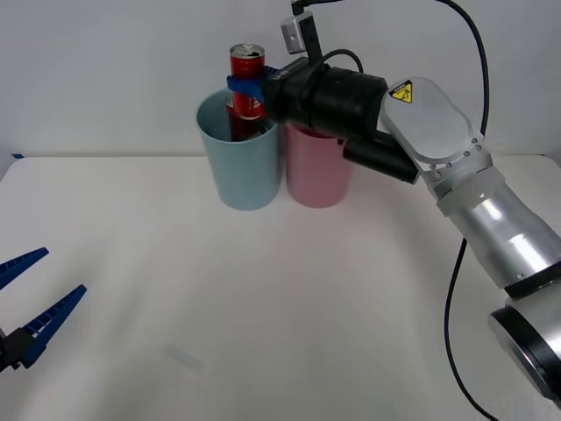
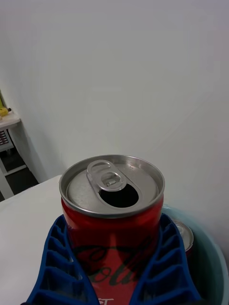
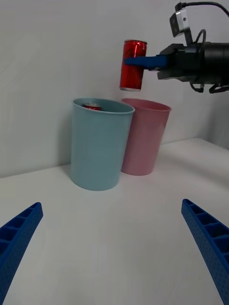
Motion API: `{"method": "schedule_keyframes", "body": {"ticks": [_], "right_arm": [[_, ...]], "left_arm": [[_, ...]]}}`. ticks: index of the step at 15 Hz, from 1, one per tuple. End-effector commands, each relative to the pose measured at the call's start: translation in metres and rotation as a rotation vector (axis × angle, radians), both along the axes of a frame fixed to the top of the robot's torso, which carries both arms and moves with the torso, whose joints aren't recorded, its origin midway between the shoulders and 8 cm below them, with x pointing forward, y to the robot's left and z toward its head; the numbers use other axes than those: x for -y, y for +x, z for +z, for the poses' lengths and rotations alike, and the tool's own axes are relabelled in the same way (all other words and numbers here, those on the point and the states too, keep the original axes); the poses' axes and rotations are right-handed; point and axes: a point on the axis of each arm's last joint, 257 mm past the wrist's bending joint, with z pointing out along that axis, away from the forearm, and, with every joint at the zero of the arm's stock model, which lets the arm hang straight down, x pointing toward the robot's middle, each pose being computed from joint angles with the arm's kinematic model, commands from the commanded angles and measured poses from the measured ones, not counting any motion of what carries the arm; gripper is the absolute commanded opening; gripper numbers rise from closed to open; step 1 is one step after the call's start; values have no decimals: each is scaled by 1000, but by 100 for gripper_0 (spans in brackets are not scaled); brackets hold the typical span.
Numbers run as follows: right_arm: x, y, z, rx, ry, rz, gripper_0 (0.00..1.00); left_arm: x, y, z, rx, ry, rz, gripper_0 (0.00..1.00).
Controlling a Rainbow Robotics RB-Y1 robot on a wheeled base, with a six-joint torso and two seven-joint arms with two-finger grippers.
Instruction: Grasp the object on the table and drop it into the matching bin: aluminum can to the light blue bin, PET bottle to the pink bin.
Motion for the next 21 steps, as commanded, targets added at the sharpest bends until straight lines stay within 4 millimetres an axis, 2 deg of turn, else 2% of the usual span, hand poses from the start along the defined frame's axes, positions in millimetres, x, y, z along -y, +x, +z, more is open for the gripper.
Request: {"method": "schedule_keyframes", "body": {"ticks": [1, 5, 6, 7, 8, 9, 16, 19, 21], "right_arm": [[-10, 15, 1, -15, 3, -26, 0], [-19, 23, -5, -25, -3, -46, 0], [-19, 23, -5, -24, -4, -46, 5], [-18, 23, -5, -23, -5, -47, 16], [-18, 24, -5, -21, -5, -48, 52], [-17, 24, -5, -16, -8, -49, 99], [-17, 21, -4, -8, -6, -43, 100], [-6, 4, -5, 16, 16, -27, 100], [5, -16, -4, 45, 25, -7, 100]], "left_arm": [[0, 0, 0, 0, 0, 0, 100], [0, 0, 0, 0, 0, 0, 100], [0, 0, 0, 0, 0, 0, 100], [0, 0, 0, 0, 0, 0, 100], [0, 0, 0, 0, 0, 0, 100], [0, 0, 0, 0, 0, 0, 100], [0, 0, 0, 0, 0, 0, 100], [0, 0, 0, 0, 0, 0, 100], [0, 0, 0, 0, 0, 0, 100]]}}
